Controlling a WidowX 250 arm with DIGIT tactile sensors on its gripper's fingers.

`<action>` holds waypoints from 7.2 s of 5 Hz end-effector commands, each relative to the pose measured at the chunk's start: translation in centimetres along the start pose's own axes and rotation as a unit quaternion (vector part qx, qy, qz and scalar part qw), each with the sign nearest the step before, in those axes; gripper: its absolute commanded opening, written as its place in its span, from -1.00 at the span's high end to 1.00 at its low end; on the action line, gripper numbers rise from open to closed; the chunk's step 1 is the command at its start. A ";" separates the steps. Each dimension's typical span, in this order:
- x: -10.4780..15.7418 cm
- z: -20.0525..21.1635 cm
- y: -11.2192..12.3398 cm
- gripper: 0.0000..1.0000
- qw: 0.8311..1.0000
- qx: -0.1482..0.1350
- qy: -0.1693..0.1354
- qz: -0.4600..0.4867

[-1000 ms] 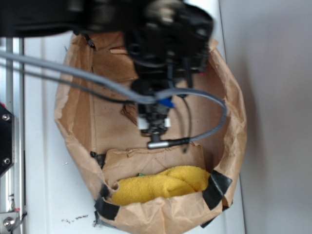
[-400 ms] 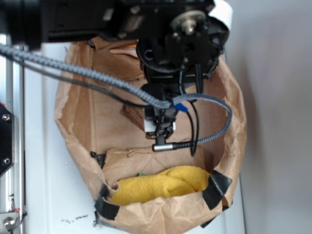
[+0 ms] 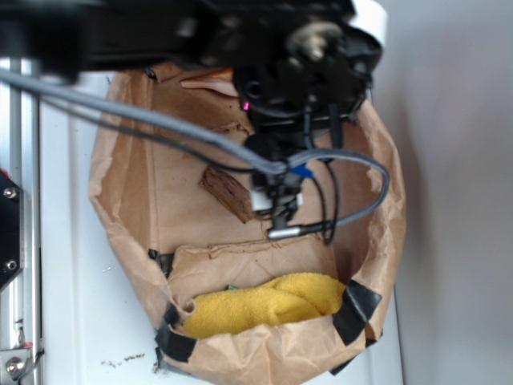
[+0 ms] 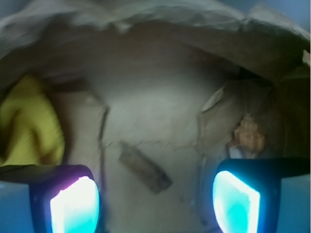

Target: Grab the shell.

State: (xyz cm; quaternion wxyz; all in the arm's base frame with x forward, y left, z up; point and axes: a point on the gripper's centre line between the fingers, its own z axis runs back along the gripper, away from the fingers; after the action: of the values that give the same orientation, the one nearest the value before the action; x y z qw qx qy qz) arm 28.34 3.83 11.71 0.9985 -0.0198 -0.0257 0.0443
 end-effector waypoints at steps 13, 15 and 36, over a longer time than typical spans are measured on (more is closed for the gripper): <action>2.0 -6.5 7.0 -1.00 0.990 0.116 -0.063 0.057; -0.5 -0.7 6.2 -1.00 0.999 0.013 -0.040 0.017; 0.5 -3.0 7.9 -1.00 0.994 0.069 -0.072 0.040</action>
State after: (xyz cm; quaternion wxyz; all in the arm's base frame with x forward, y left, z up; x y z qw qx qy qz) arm 27.63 10.93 7.01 0.9933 0.0410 -0.0693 0.0830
